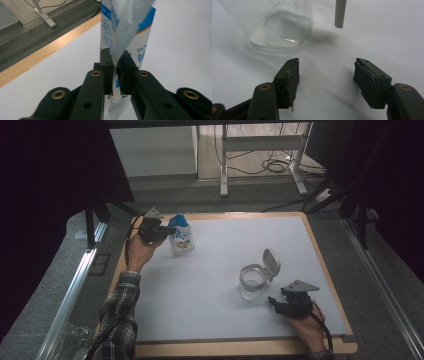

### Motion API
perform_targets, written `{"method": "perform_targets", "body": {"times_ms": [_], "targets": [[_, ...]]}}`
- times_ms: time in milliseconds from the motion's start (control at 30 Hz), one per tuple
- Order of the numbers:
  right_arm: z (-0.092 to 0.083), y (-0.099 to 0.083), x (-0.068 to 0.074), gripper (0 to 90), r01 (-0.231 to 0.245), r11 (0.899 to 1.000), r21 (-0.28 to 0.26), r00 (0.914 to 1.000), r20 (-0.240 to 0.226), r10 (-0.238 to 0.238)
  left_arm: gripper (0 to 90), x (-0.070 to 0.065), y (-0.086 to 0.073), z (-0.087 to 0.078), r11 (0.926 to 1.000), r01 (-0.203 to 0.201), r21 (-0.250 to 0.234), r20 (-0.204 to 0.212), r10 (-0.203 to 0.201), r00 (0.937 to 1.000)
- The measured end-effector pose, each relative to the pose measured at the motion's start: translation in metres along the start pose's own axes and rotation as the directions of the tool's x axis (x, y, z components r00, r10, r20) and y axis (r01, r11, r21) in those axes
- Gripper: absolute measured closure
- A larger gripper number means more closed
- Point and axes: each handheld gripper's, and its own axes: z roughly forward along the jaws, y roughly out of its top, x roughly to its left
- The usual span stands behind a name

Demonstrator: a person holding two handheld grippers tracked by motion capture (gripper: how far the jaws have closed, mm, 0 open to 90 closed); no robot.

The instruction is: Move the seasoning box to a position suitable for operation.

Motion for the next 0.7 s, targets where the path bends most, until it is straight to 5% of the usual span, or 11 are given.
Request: {"method": "perform_targets", "body": {"times_ms": [167, 267, 500, 700], "targets": [[0.0000, 0.0000, 0.0001, 37.2, 0.000, 1.000, 0.000, 1.0000, 0.000, 0.000, 79.8, 0.0013, 0.0008, 0.0021, 0.9999, 0.013, -0.007, 0.011, -0.013, 0.9999], [0.0000, 0.0000, 0.0001, 37.1, 0.000, 1.000, 0.000, 1.0000, 0.000, 0.000, 87.2, 0.0002, 0.0011, 0.0031, 0.9999, 0.011, -0.007, 0.011, -0.011, 0.9999], [0.0000, 0.0002, 0.0006, 36.8, 0.003, 1.000, 0.002, 1.0000, 0.002, -0.003, 88.7, 0.0005, -0.0004, 0.0011, 0.9995, 0.030, -0.008, 0.029, -0.030, 0.9991], [0.0010, 0.0007, 0.0014, 29.0, 0.023, 1.000, 0.012, 0.9995, -0.021, -0.023, 88.6, -0.0035, 0.0010, -0.0012, 0.9996, 0.026, -0.007, 0.052, -0.026, 0.9983]]}}
